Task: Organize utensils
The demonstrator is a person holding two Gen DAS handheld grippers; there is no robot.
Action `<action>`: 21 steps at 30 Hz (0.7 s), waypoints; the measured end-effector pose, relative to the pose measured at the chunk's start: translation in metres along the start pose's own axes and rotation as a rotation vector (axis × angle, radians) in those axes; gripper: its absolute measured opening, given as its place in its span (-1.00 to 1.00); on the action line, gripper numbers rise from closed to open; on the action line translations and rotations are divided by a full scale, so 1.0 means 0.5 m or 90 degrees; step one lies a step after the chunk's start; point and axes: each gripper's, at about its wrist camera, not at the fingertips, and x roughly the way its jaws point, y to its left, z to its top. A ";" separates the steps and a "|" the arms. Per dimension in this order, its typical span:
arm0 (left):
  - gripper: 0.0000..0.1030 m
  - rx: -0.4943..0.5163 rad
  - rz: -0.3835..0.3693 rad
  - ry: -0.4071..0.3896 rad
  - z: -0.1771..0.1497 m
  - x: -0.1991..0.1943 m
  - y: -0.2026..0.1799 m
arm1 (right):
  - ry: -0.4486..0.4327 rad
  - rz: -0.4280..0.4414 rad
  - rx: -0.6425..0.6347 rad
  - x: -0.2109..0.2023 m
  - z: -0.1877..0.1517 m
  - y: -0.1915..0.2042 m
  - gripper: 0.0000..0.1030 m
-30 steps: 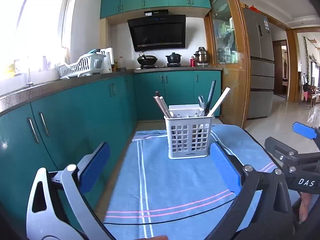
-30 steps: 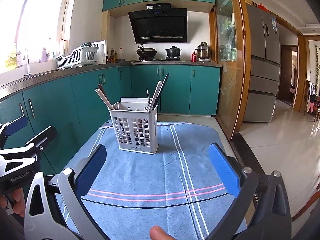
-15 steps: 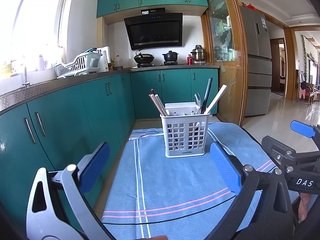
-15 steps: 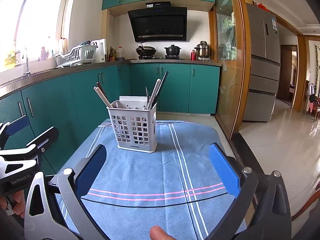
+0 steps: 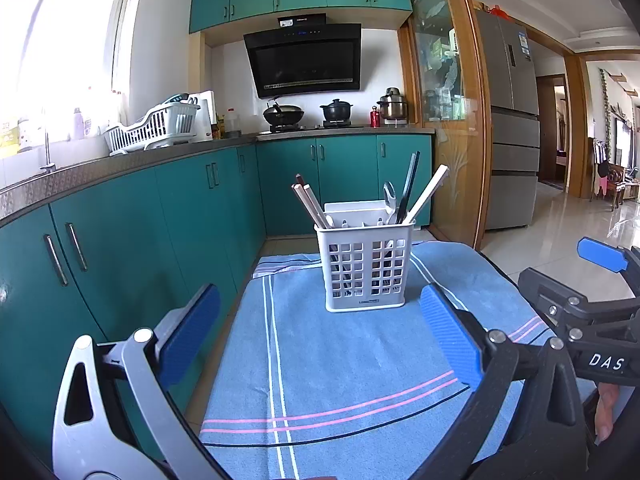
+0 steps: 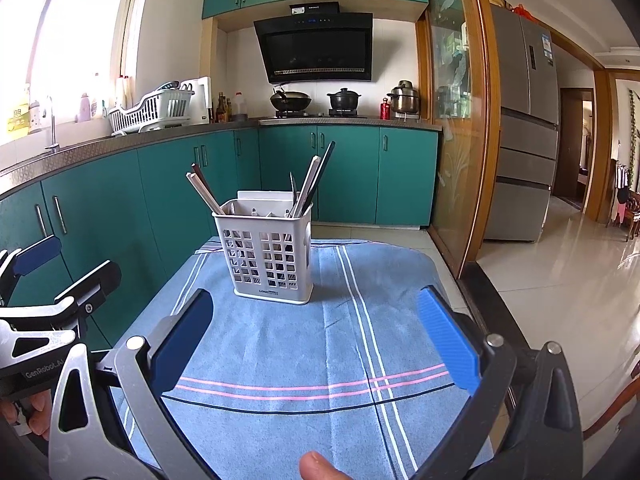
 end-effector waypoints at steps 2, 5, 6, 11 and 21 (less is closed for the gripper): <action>0.93 -0.003 0.001 0.001 -0.001 0.002 0.001 | 0.001 0.000 -0.001 0.001 0.000 -0.001 0.94; 0.93 -0.008 0.004 0.000 -0.002 0.002 0.003 | 0.003 -0.001 -0.001 0.002 -0.002 -0.003 0.94; 0.93 -0.008 0.007 0.001 -0.001 0.004 0.003 | 0.004 -0.001 -0.001 0.002 -0.002 -0.004 0.94; 0.93 -0.010 0.018 -0.004 -0.006 0.003 0.003 | 0.005 -0.002 0.000 0.006 -0.003 -0.005 0.94; 0.93 -0.006 0.011 0.007 -0.010 0.010 0.000 | 0.009 -0.001 -0.002 0.007 -0.004 -0.006 0.94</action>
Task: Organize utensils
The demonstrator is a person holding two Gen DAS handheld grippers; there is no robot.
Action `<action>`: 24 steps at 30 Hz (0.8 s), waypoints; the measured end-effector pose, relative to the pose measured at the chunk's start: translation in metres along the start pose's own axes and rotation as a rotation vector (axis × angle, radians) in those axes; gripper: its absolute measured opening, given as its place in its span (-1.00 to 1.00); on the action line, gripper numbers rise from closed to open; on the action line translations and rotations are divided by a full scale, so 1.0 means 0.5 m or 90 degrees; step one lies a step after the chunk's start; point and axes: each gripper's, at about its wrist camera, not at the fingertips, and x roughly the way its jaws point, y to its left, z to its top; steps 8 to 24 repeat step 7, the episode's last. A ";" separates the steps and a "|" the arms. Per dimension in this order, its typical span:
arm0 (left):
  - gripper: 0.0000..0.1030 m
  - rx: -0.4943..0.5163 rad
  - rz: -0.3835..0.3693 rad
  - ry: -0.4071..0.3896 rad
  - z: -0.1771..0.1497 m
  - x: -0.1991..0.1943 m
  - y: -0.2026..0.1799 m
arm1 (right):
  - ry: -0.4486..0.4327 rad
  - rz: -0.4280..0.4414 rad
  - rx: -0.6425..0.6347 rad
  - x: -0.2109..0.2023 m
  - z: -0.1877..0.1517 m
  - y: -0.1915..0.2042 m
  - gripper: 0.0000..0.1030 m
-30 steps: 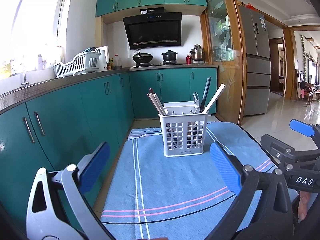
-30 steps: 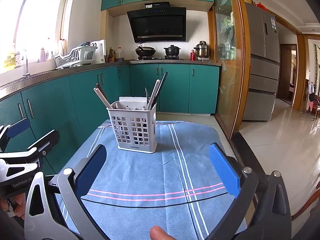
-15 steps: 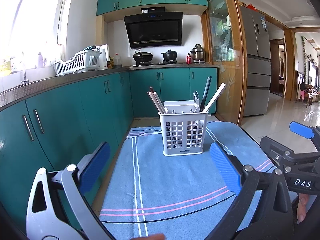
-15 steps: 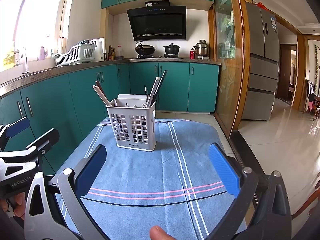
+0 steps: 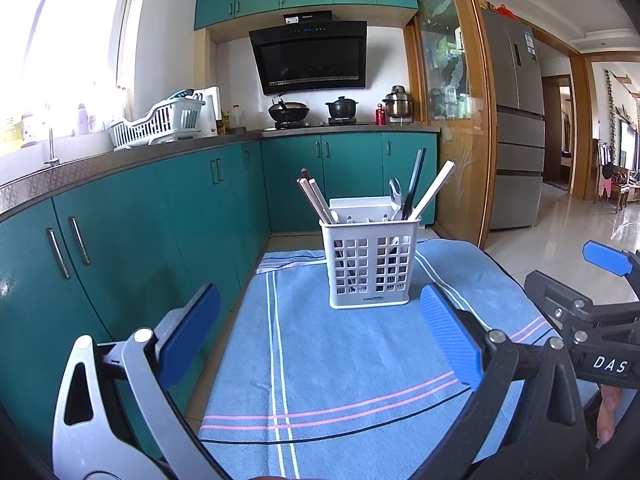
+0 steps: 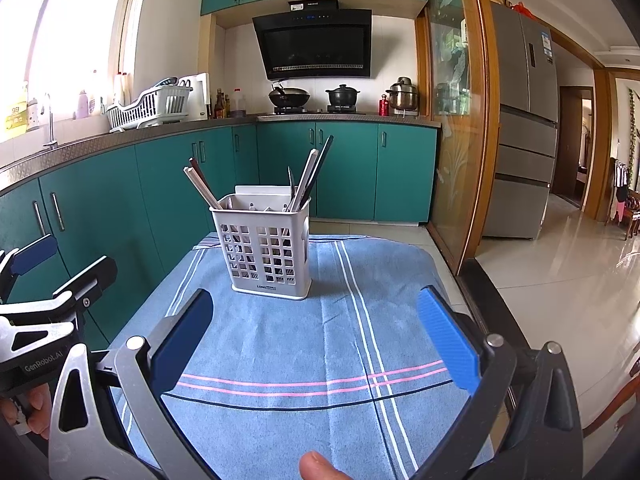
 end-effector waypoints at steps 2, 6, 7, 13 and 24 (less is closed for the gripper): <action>0.93 0.001 -0.001 0.001 -0.001 0.000 -0.001 | 0.001 0.000 0.000 0.001 0.000 0.000 0.94; 0.93 0.002 -0.001 0.002 -0.003 -0.001 -0.002 | 0.001 -0.001 0.001 0.001 0.000 -0.001 0.94; 0.93 0.002 -0.002 0.002 -0.004 -0.001 -0.002 | 0.001 0.000 0.000 0.001 0.000 -0.001 0.94; 0.93 0.002 -0.002 0.002 -0.004 -0.001 -0.002 | 0.001 0.000 0.000 0.001 0.000 -0.001 0.94; 0.93 0.002 -0.002 0.002 -0.004 -0.001 -0.002 | 0.001 0.000 0.000 0.001 0.000 -0.001 0.94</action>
